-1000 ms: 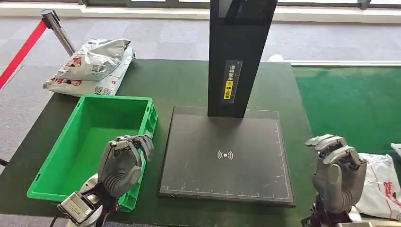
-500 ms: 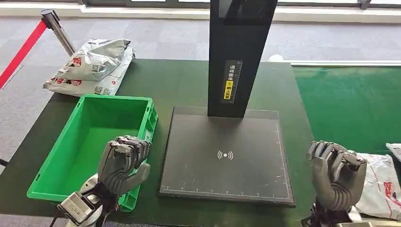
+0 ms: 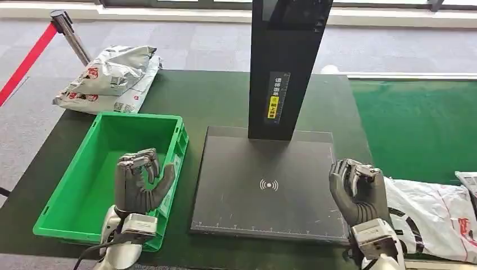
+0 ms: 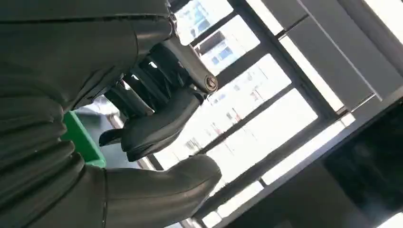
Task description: Moved the parcel from conveyor to table for the left to box.
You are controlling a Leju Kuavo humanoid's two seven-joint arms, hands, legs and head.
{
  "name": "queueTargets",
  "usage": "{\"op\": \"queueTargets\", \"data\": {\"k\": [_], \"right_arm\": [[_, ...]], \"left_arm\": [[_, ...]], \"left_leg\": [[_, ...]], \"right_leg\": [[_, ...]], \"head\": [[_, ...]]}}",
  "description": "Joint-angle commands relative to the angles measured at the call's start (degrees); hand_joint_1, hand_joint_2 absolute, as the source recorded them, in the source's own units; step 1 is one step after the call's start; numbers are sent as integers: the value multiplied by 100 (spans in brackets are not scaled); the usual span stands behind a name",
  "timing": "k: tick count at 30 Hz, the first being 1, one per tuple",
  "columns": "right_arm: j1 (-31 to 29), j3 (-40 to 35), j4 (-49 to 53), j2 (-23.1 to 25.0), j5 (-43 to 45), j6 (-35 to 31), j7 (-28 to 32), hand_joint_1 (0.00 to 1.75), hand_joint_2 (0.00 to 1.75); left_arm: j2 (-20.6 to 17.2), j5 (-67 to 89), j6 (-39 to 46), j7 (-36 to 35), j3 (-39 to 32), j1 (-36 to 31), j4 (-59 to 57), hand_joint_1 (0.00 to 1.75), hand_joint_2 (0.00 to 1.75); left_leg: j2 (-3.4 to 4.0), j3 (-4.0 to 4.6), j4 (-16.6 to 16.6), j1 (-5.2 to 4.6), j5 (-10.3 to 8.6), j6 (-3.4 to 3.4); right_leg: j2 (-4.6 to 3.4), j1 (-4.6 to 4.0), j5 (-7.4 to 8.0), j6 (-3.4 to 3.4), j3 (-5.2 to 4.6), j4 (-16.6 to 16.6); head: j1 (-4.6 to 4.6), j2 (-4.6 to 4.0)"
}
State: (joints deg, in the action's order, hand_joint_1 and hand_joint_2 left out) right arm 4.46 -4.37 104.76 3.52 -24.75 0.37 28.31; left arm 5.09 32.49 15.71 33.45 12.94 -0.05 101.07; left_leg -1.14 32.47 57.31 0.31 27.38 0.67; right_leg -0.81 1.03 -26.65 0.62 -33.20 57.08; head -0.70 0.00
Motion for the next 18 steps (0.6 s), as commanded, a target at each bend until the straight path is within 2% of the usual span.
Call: {"op": "queueTargets", "data": {"k": [1,8,9,10,18], "right_arm": [[26,-250,-217,16,-1009,-450,-507,175,175],[-6,-201,-213,42,-966,-481,-510,175,175],[-3,-154,-203,94,-938,-532,-522,127,175],[7,-123,-189,125,-936,-608,-530,24,175],[7,-123,-189,125,-936,-608,-530,24,175]], "left_arm": [[4,1959,1071,-882,482,59,-435,175,175],[26,2012,1194,-926,495,98,-366,175,175],[69,1957,1358,-899,456,142,-304,80,175],[86,1864,1480,-851,443,169,-276,0,175],[86,1864,1480,-851,443,169,-276,0,175]], "left_leg": [[12,-19,-12,2,3,-1],[18,-15,-9,5,11,-8],[14,-7,-7,0,10,-8],[20,-13,-9,3,11,-8],[15,-12,-6,4,11,-7]], "right_leg": [[3,-4,0,-5,19,-15],[0,-5,-4,-6,16,-14],[-1,1,-5,-3,7,-9],[-2,-2,-4,-6,12,-11],[3,-5,-5,-5,14,-11]], "head": [[0,0],[0,0],[0,0],[0,0],[0,0]]}}
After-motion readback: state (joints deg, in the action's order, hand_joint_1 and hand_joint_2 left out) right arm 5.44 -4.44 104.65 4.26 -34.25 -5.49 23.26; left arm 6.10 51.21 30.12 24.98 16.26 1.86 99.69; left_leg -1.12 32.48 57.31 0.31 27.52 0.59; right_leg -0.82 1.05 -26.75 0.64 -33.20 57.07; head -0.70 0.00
